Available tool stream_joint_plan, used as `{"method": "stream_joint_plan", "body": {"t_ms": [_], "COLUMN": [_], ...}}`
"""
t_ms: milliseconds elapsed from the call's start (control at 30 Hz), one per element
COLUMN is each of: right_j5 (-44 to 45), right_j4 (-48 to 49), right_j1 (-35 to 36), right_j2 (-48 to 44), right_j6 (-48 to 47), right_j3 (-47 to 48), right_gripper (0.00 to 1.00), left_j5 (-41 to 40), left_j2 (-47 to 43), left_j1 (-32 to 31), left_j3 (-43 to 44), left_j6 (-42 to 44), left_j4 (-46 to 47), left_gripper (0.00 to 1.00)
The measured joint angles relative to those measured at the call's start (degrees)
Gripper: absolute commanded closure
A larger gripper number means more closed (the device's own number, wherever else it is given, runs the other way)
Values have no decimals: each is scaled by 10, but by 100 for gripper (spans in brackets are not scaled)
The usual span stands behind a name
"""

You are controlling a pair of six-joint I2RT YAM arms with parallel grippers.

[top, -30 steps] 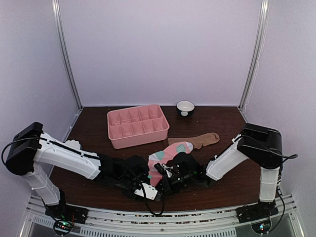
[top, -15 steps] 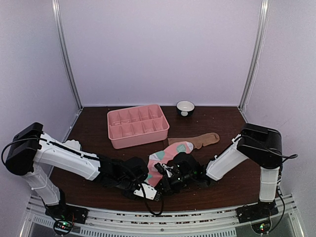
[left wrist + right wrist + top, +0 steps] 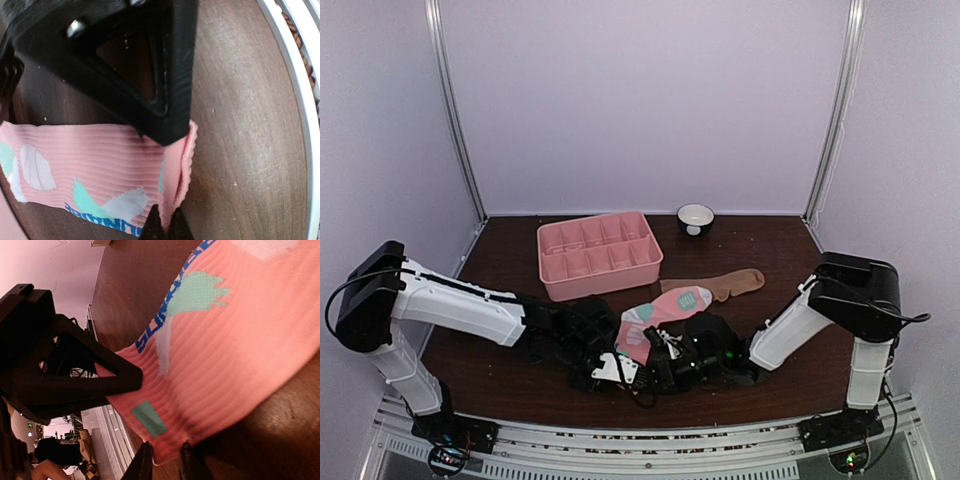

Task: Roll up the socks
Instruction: Roll the sock at the center of the board.

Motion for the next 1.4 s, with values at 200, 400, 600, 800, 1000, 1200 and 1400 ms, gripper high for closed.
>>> {"method": "stream_joint_plan", "body": {"t_ms": [200,400,600,800,1000,1200,1400], "right_j5": [53,134,287,452,466,467,442], "right_j4": [7,-10,-92,-190,-214,-304,-346], "right_j1": [0,0,19,16,-65,-70,-74], "right_j2": [-42,-125,-289,-381,-374,-287,-139], "right_j6": [-24,-72,-158,-201,-176,-210,-226], "right_j3": [-49,-95,-125,-92,-133,-4,158], "right_gripper": [77,73,0,0,28,53,76], "left_j5": [83,129,160,196,210,218,224], "left_j2": [49,81,90,101,103,109,112], "left_j1": [52,66,79,101,105,105,106], "left_j3": [54,81,91,101,104,108,110], "left_j6": [-26,-38,-47,-54,-56,-56,-58], "left_j4": [-58,-94,-111,-128,-137,-141,-145], "left_gripper": [100,100,100,100,100,100,100]}}
